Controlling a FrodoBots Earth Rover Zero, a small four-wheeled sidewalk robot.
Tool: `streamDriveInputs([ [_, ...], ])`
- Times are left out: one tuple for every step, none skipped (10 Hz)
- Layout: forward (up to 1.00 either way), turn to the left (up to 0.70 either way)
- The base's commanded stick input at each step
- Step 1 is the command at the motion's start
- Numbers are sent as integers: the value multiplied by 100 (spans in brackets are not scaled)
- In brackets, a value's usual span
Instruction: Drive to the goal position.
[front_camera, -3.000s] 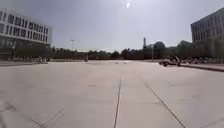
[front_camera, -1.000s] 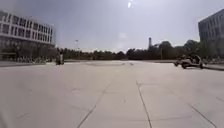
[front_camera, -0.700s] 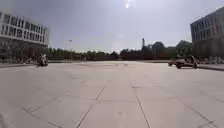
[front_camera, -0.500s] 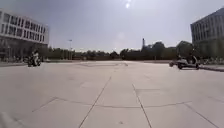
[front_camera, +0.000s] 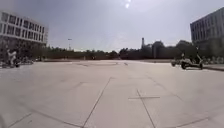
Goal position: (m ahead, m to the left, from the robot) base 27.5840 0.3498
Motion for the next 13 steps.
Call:
streamDriveInputs([
  [100,0],
  [100,0],
  [100,0],
  [100,0],
  [100,0],
  [100,0],
  [100,0],
  [100,0],
  [100,0],
  [100,0],
  [100,0],
  [100,0],
  [100,0],
])
